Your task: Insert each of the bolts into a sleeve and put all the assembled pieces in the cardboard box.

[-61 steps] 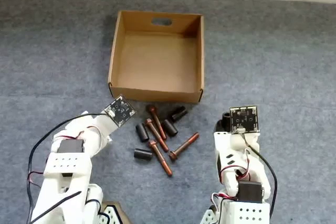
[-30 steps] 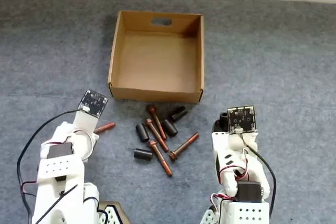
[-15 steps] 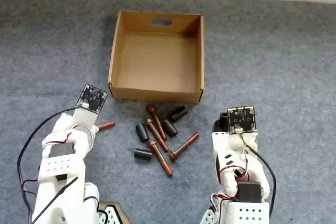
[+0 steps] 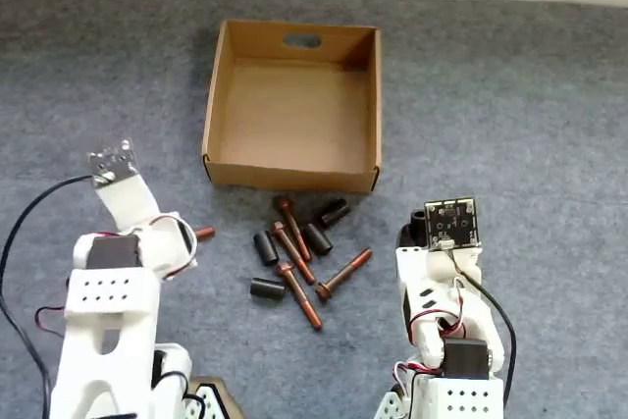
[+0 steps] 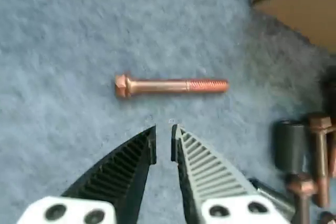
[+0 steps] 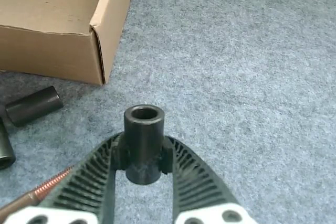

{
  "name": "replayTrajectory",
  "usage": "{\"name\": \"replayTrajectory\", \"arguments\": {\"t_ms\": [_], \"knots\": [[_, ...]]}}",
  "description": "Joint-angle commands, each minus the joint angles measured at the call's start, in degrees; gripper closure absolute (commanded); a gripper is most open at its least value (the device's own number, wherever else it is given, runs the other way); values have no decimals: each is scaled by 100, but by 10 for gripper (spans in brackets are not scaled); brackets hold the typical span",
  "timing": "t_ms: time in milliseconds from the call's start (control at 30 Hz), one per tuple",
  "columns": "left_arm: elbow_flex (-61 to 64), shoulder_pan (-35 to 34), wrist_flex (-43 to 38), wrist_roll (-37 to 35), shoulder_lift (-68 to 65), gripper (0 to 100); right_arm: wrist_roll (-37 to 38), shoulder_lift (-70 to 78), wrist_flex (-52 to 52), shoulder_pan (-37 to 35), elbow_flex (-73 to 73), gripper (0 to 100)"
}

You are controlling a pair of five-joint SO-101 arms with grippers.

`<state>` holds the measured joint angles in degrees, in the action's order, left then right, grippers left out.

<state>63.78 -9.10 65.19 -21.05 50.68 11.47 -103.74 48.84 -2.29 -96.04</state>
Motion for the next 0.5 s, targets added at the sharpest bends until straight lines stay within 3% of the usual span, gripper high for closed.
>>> {"name": "replayTrajectory", "arguments": {"t_ms": [0, 133, 200, 467], "knots": [[-22, 215, 62, -167, 4, 848, -9, -48, 13, -40, -673, 993], [418, 198, 62, -202, 40, 660, -9, -48, 13, -40, -673, 993], [576, 207, -35, -440, 40, 620, -9, -48, 13, -40, -673, 993], [1385, 189, -1697, -1899, 4, 691, -18, -48, 13, -40, -673, 993]]}}
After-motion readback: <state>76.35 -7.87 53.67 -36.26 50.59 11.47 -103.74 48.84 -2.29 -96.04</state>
